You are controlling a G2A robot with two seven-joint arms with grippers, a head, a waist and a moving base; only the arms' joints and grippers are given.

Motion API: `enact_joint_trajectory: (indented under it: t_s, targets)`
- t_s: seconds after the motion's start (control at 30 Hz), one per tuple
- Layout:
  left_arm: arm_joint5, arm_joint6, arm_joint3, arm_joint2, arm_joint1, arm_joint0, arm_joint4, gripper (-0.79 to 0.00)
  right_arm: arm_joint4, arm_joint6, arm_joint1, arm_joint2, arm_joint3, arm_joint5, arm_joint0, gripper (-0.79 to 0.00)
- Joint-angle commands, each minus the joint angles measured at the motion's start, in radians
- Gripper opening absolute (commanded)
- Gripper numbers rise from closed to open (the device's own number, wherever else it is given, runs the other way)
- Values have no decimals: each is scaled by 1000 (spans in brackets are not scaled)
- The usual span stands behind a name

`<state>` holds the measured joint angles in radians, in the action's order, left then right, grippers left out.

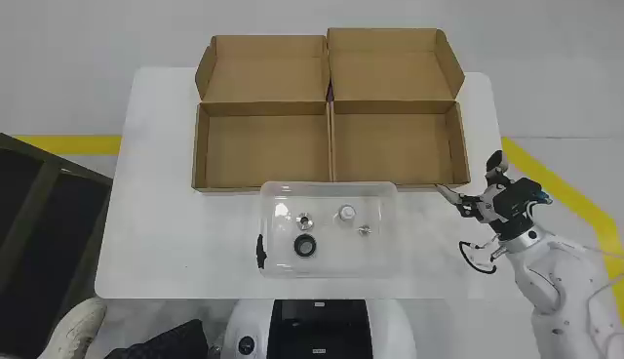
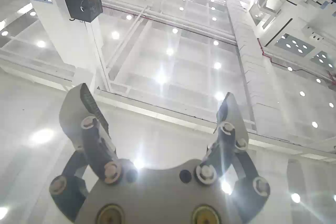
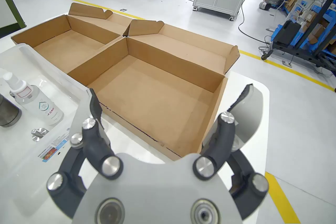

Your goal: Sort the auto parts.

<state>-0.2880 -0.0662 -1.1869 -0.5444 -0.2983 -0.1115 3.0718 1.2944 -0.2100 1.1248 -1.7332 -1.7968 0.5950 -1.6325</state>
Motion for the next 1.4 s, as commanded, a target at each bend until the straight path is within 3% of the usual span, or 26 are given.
enact_joint_trajectory:
  t_s: [0.0,0.9,1.2,1.37]
  targets:
    - [0,0,0,0,0,0,0,-1,0,0,0,0,0,0,0,-1]
    - [0,0,0,0,0,0,0,0,2,3,0,3,-3,1,1,0]
    - [0,0,0,0,0,0,0,0,3,154,-6,66,-81,76,43,0]
    - [0,0,0,0,0,0,0,0,1,266,-11,130,-148,170,74,0]
